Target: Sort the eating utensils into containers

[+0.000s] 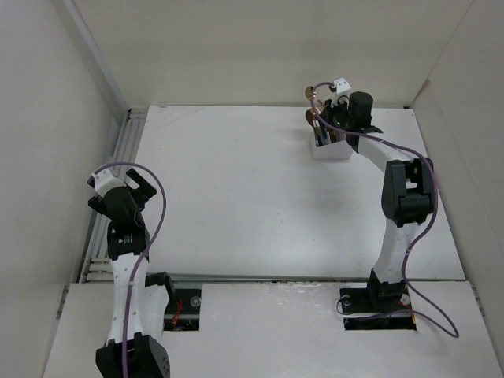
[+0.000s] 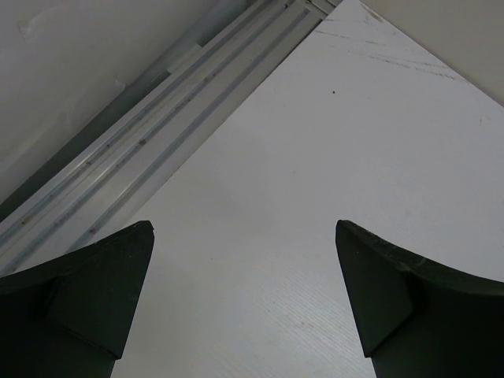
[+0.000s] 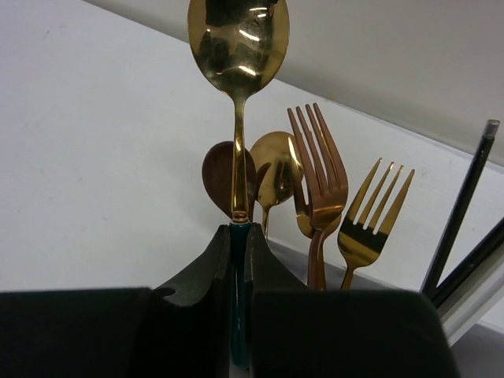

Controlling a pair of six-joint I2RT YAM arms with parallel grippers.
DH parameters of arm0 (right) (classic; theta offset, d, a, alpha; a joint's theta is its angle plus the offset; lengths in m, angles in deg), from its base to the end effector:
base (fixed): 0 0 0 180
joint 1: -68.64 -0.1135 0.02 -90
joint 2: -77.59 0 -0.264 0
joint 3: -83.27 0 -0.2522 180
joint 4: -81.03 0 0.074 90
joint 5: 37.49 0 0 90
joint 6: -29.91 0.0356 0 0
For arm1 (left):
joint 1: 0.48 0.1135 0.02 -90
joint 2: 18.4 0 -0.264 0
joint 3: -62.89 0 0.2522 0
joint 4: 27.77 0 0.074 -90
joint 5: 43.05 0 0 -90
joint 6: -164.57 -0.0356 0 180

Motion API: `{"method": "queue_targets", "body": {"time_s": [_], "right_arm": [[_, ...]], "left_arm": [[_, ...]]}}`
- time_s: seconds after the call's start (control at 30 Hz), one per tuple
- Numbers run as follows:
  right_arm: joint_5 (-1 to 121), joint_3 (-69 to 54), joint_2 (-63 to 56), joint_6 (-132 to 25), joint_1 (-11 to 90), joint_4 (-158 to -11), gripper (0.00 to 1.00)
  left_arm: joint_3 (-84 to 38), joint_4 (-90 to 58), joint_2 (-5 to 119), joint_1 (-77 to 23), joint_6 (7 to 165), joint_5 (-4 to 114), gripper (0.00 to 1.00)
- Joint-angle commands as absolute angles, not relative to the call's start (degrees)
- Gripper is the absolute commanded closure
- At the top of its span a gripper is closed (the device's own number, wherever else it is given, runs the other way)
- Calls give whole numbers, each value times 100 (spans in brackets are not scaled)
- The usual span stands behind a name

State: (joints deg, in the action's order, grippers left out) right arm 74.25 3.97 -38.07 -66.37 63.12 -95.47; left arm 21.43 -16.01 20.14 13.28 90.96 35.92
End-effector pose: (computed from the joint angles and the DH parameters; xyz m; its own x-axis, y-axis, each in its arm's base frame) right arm 0.4760 0.0593 0.2525 -0.2653 -0.1277 -0.9557 -0.4709 0.8821 0.0128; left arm 0.1664 0.0478 0.2741 -0.0255 -0.2914 -0.9563 -0.4423 0.8612 -0.2506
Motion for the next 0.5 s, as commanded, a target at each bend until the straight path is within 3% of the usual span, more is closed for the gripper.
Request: {"method": "queue_targets", "body": {"time_s": [0.0,0.47], "right_arm": [[7185,844,-3895,-6756,6231,-9242,100],[6886,1275,-4090,-6756,6179,-8178,100]], "left_arm": [[2171,-1929,1895,1402,9092,3535,0],[2171,-2324,2000,1402,9031,3482,0]]}}
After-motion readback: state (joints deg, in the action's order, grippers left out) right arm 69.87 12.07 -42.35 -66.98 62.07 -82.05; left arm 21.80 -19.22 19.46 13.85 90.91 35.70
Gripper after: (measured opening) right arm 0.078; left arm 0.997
